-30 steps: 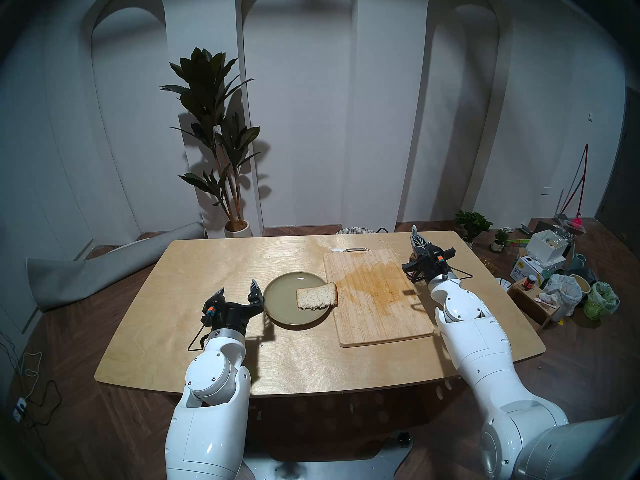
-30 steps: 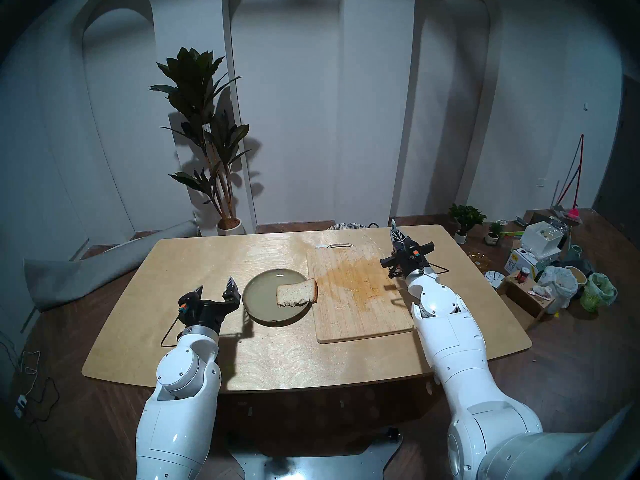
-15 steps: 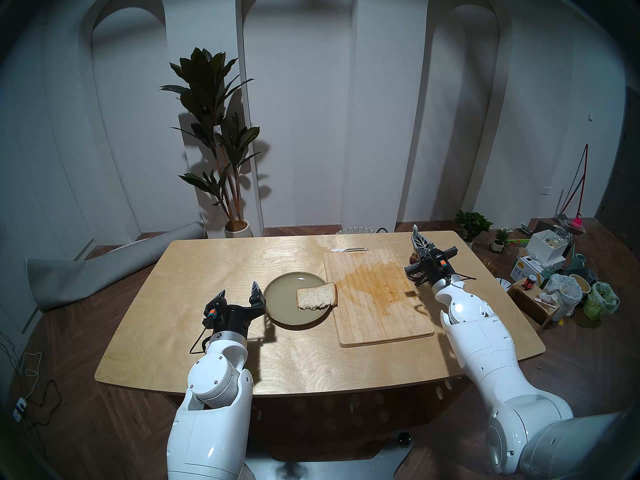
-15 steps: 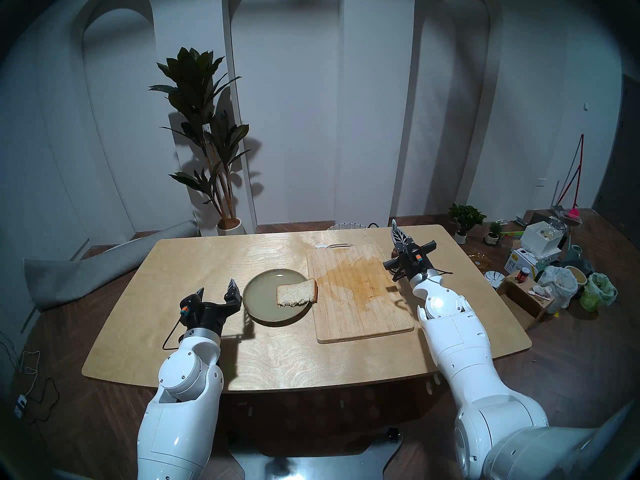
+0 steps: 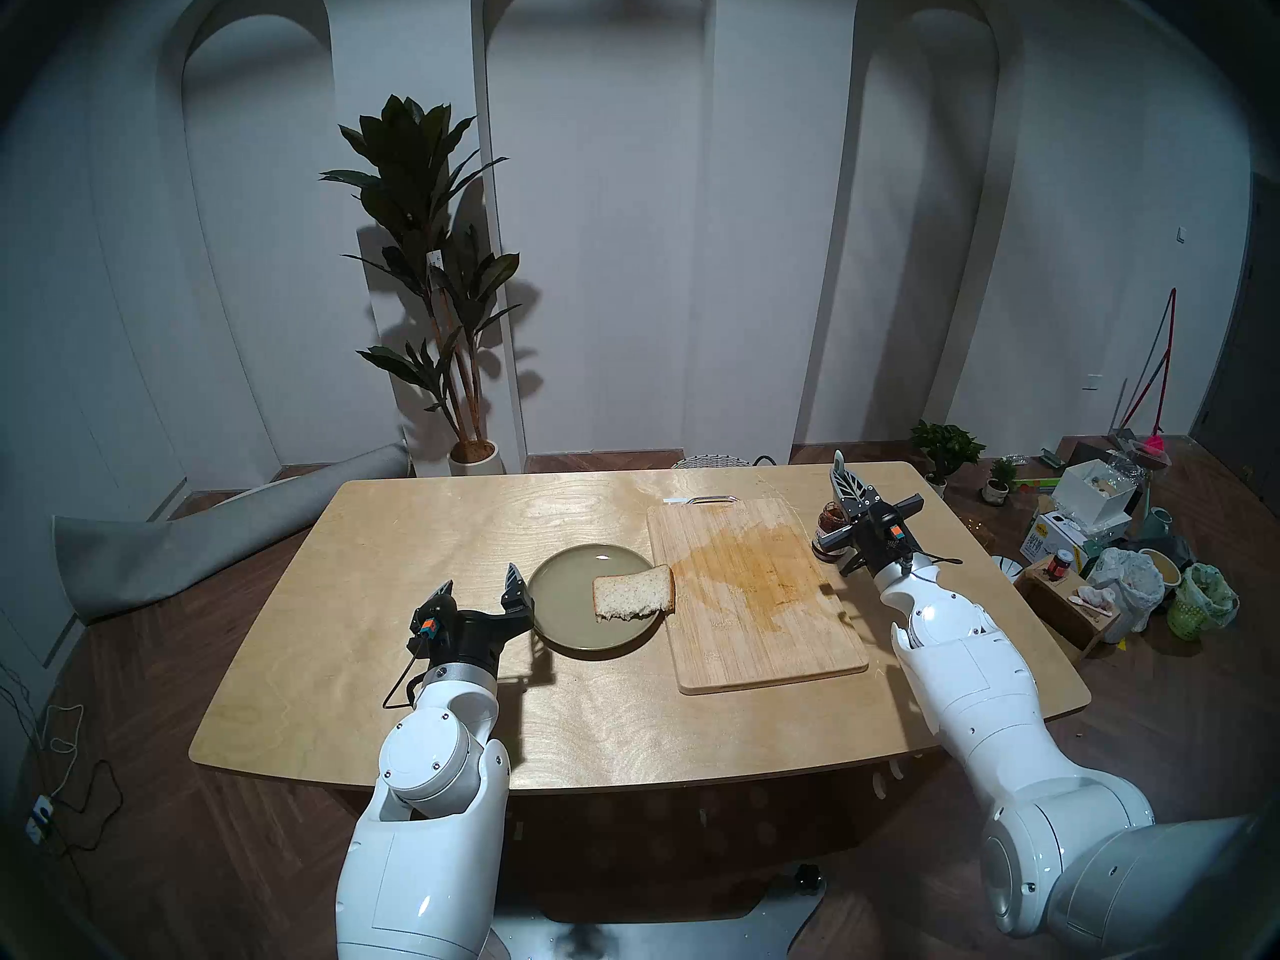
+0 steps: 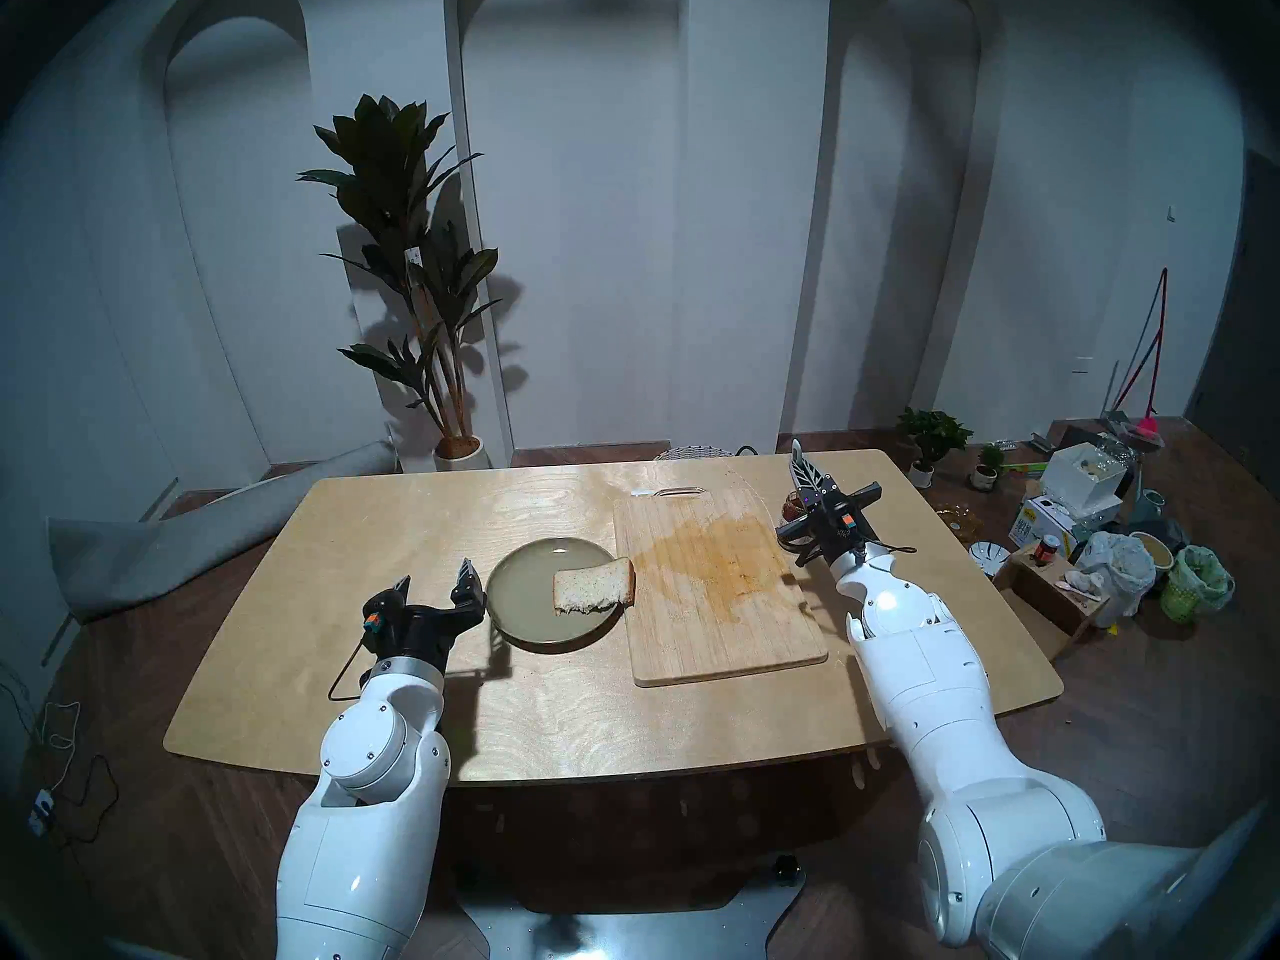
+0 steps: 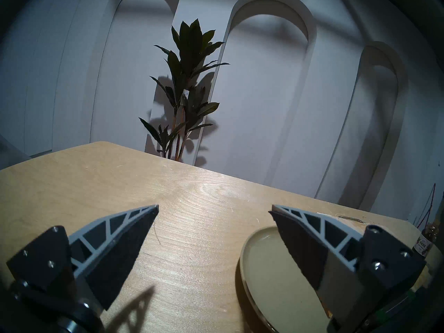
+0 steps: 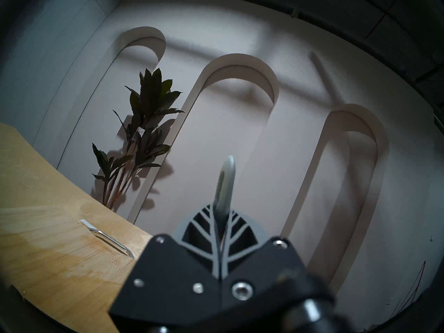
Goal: Spread jam over the slice of bread with the knife
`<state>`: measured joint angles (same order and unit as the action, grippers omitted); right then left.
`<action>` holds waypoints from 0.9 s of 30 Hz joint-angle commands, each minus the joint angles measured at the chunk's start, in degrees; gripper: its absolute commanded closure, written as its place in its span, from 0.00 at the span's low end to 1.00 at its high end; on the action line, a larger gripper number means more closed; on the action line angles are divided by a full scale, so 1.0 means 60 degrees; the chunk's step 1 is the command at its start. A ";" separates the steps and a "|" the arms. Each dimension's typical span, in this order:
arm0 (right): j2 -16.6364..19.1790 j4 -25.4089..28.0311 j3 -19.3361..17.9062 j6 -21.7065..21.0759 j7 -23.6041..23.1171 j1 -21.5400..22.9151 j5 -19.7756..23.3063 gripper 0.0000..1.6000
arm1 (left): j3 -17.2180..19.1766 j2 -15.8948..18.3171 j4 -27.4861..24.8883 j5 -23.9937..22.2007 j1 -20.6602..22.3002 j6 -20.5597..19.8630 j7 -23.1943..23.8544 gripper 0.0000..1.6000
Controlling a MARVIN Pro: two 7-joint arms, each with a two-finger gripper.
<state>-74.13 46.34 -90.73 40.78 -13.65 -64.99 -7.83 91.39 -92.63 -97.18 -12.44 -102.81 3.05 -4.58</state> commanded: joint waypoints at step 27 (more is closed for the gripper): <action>0.0450 -0.1593 0.0267 0.2370 -0.0265 0.1171 -0.0698 1.00 | 0.0046 0.0042 -0.0087 -0.0052 0.0148 0.0136 0.0062 0.00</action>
<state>-72.05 37.38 -89.41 53.45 -15.52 -61.18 -11.52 91.46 -92.43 -96.91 -12.62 -102.78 3.25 -4.33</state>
